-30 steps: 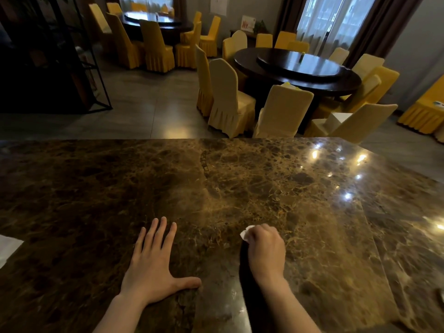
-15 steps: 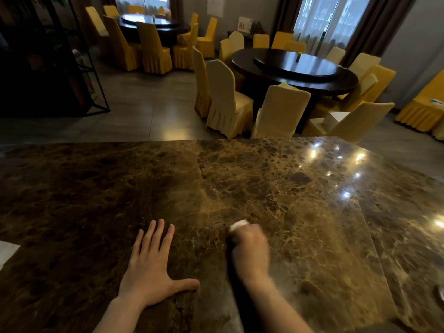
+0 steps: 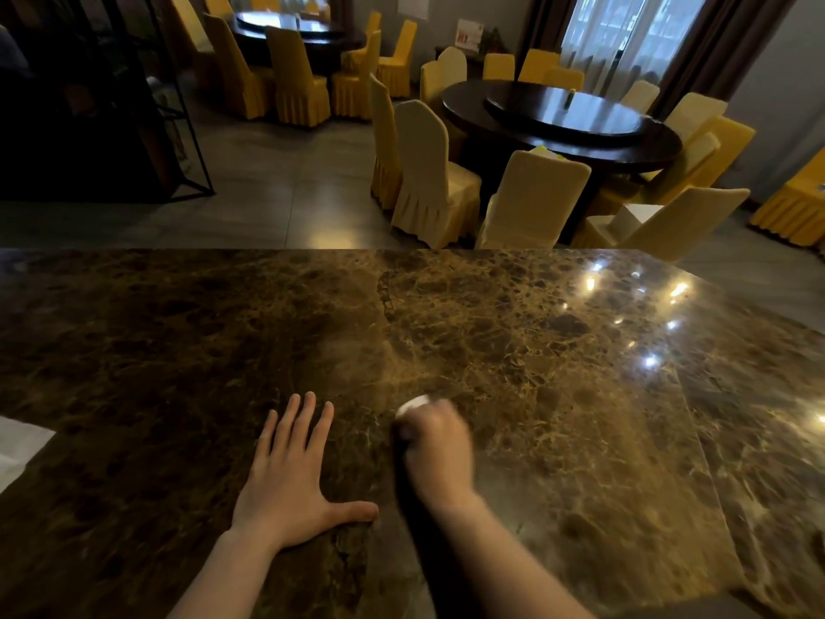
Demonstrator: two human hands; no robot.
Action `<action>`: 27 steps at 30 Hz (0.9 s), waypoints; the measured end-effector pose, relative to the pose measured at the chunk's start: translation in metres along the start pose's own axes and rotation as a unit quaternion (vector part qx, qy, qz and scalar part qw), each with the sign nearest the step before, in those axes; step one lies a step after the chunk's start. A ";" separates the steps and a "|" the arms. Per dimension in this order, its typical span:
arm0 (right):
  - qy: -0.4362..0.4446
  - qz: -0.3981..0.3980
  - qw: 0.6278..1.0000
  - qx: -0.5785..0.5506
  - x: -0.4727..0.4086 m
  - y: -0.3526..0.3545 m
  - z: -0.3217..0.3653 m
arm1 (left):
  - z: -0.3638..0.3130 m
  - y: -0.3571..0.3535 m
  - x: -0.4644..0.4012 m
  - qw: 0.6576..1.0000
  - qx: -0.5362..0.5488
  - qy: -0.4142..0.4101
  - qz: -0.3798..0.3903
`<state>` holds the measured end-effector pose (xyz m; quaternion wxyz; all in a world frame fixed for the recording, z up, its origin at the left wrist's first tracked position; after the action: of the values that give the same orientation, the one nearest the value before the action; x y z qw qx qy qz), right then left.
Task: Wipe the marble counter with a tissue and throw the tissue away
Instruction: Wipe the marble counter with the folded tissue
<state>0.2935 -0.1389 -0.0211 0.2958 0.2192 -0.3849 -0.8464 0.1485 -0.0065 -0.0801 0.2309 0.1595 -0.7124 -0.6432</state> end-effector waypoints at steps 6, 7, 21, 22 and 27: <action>0.017 -0.041 0.998 0.036 -0.001 0.058 -0.058 | 0.001 0.000 0.001 1.000 0.007 0.006 -0.005; -0.062 -0.083 0.994 0.045 -0.010 0.084 -0.090 | 0.002 0.001 0.001 1.000 0.008 0.009 -0.007; -0.107 -0.118 0.987 0.015 0.004 0.104 -0.109 | 0.000 0.002 0.002 1.000 -0.003 0.011 0.005; -0.179 -0.152 0.972 0.000 0.000 0.123 -0.134 | -0.001 0.002 0.002 1.000 -0.006 0.010 0.007; -0.129 -0.100 0.986 -0.022 0.001 0.041 -0.050 | -0.001 0.001 0.001 1.000 -0.011 0.009 0.008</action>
<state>0.3361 -0.1873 -0.0193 0.1622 0.1391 -0.3777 -0.9010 0.1487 -0.0081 -0.0794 0.2439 0.1568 -0.7048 -0.6475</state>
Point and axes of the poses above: each hand's wrist, its own x-axis away from the middle knuckle, its own y-axis out of the back of the hand, z = x × y, the point moved 9 cm from there along -x, towards the middle knuckle, and after that the axes turned 10 degrees about -x, right-handed, at the moved point
